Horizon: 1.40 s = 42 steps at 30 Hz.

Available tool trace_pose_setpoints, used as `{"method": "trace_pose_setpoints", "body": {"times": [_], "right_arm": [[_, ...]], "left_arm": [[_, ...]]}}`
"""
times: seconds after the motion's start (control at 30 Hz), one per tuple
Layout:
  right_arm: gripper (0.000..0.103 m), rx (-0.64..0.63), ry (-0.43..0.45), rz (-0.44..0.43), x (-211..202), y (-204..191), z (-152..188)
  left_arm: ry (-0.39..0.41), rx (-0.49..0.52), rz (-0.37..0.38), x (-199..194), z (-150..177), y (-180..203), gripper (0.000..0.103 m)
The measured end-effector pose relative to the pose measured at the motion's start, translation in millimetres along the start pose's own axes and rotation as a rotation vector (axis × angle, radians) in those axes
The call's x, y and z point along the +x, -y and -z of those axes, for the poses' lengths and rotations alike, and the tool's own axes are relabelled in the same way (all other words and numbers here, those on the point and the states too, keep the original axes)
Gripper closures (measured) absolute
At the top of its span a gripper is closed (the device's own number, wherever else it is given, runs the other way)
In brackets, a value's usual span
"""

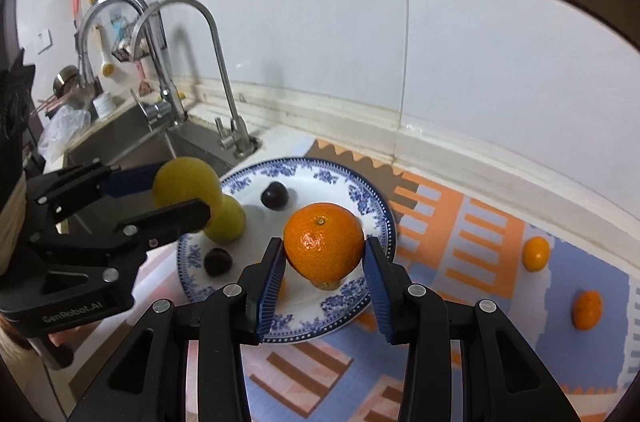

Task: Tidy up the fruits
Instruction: 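Carry the yellow fruit and orange onto the plate and open both tools, then move both open tools back toward the two remaining oranges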

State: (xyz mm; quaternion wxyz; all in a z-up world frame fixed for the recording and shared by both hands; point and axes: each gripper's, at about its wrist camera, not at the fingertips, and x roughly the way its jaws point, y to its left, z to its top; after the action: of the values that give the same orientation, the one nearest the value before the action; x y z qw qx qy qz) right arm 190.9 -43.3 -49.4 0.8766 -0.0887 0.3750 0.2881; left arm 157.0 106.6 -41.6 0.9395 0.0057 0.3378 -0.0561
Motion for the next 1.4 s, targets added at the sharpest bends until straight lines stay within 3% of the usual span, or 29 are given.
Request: {"method": "trace_pose_setpoints", "body": {"times": [0.37,0.43,0.53,0.67,0.7,0.77,1.0,1.23,1.4], "right_arm": [[0.062,0.039,-0.089,-0.015,46,11,-4],[0.062,0.039,-0.099,-0.023,50,10,-4],[0.062,0.043,-0.1,-0.029,53,9,-3],[0.057,0.046,-0.104,-0.027,53,8,-5],[0.05,0.045,-0.093,-0.027,50,8,-5],[0.045,0.034,-0.068,-0.019,43,6,-6],[0.045,0.019,-0.006,-0.009,12,1,-4],[0.044,0.02,0.077,0.072,-35,0,3],[0.039,0.049,0.132,0.116,-68,6,8]], "left_arm": [[-0.103,0.012,0.029,46,-2,-11,0.054],[-0.084,0.021,0.011,43,-3,-11,0.054],[-0.059,0.029,-0.02,35,-8,-12,0.044],[-0.022,0.039,-0.087,19,-8,-13,0.042],[-0.019,0.037,-0.095,15,-8,-13,0.041],[-0.007,0.028,-0.108,7,-5,-11,0.04],[0.004,-0.015,-0.105,-14,4,-3,0.039],[0.039,-0.065,-0.079,-41,1,14,0.035],[0.072,-0.048,-0.056,-58,-3,34,0.033]]}}
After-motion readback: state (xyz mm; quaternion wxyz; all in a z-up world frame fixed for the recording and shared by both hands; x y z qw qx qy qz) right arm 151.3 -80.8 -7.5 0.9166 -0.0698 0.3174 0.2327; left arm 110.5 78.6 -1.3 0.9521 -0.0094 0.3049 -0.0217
